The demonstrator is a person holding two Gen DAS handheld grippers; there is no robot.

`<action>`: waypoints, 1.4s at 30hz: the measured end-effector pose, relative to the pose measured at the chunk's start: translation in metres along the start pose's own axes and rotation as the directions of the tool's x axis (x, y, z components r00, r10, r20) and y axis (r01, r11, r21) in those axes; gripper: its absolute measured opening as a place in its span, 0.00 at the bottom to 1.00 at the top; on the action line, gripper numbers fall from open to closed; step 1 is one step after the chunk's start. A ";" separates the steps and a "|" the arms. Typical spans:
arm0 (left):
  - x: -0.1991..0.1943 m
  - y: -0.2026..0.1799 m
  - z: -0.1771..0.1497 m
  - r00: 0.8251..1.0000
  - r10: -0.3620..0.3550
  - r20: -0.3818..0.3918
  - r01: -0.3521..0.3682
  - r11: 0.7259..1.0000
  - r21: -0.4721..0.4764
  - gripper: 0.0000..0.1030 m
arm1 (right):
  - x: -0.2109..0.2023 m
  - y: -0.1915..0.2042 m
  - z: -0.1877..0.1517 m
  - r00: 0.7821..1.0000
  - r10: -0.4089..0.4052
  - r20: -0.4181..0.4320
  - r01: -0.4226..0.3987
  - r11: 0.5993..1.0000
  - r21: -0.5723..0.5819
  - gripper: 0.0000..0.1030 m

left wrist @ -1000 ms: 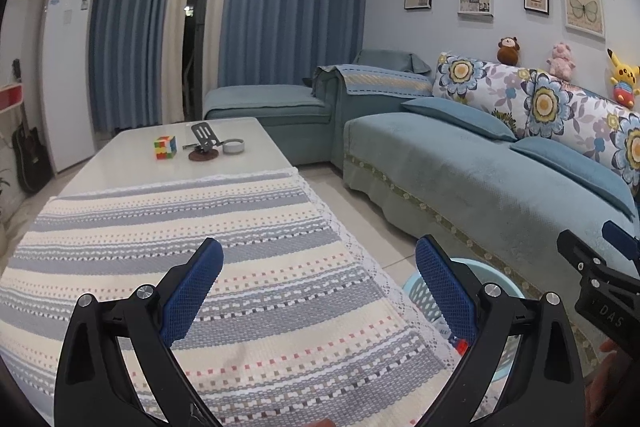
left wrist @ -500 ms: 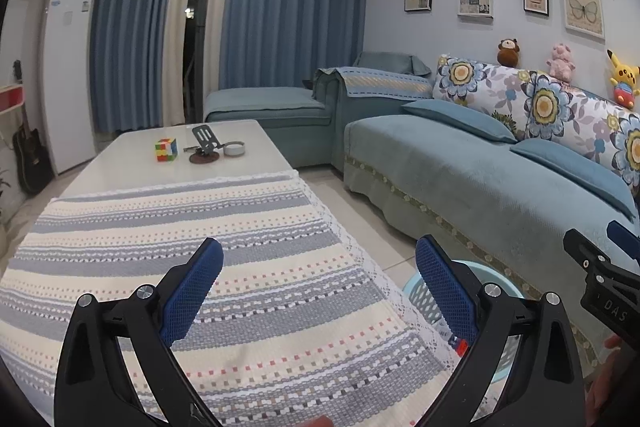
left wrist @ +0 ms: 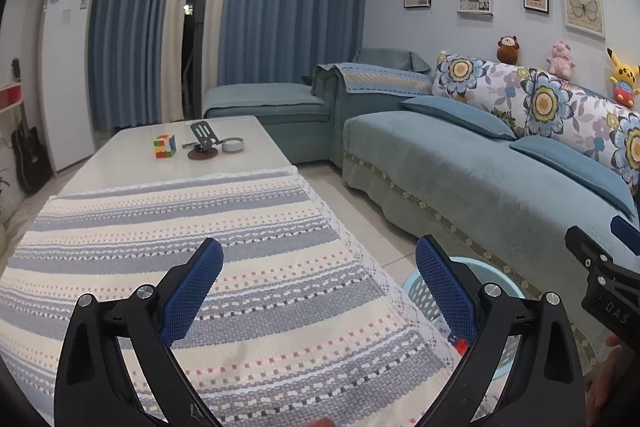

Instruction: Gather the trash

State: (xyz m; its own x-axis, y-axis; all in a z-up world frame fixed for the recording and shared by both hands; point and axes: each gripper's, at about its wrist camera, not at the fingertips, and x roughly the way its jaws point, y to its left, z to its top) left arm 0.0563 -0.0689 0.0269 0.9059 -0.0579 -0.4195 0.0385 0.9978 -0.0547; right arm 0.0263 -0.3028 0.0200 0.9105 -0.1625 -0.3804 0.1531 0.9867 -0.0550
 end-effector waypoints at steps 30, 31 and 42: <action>-0.003 -0.004 -0.001 1.000 0.003 -0.010 -0.003 1.000 -0.001 0.92 | 0.004 -0.011 0.001 0.999 0.026 -0.030 -0.023 0.997 0.079 0.87; -0.003 -0.005 -0.001 1.000 0.006 -0.009 -0.006 1.000 0.006 0.92 | 0.004 -0.011 0.001 0.999 0.025 -0.031 -0.023 0.997 0.080 0.87; -0.005 -0.014 -0.002 1.000 -0.008 0.000 0.008 0.999 0.051 0.93 | 0.000 -0.014 0.001 1.000 0.017 -0.021 -0.015 0.996 0.092 0.87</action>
State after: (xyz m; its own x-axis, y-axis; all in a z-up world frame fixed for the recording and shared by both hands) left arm 0.0509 -0.0822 0.0279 0.9057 -0.0656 -0.4189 0.0667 0.9977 -0.0119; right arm 0.0249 -0.3163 0.0219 0.9048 -0.1457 -0.4002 0.1743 0.9841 0.0357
